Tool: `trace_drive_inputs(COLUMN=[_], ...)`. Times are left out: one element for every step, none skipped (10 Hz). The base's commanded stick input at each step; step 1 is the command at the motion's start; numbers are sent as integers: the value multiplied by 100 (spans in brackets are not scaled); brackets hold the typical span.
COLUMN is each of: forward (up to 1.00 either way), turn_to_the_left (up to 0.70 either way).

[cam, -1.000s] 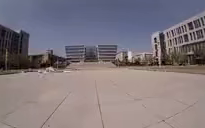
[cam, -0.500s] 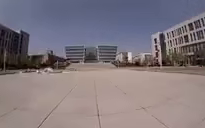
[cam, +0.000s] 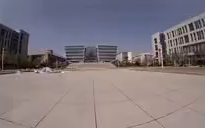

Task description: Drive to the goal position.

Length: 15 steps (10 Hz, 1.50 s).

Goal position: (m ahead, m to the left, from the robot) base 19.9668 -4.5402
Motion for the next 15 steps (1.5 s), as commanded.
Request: trace_drive_inputs(forward=[70, 70, 70, 70, 70, 70, 70, 70, 70, 70, 70, 70, 70, 70, 70], turn_to_the_left=[0, 0, 0, 0, 0, 0, 0, 0, 0, 0, 0, 0, 0, 0, 0])
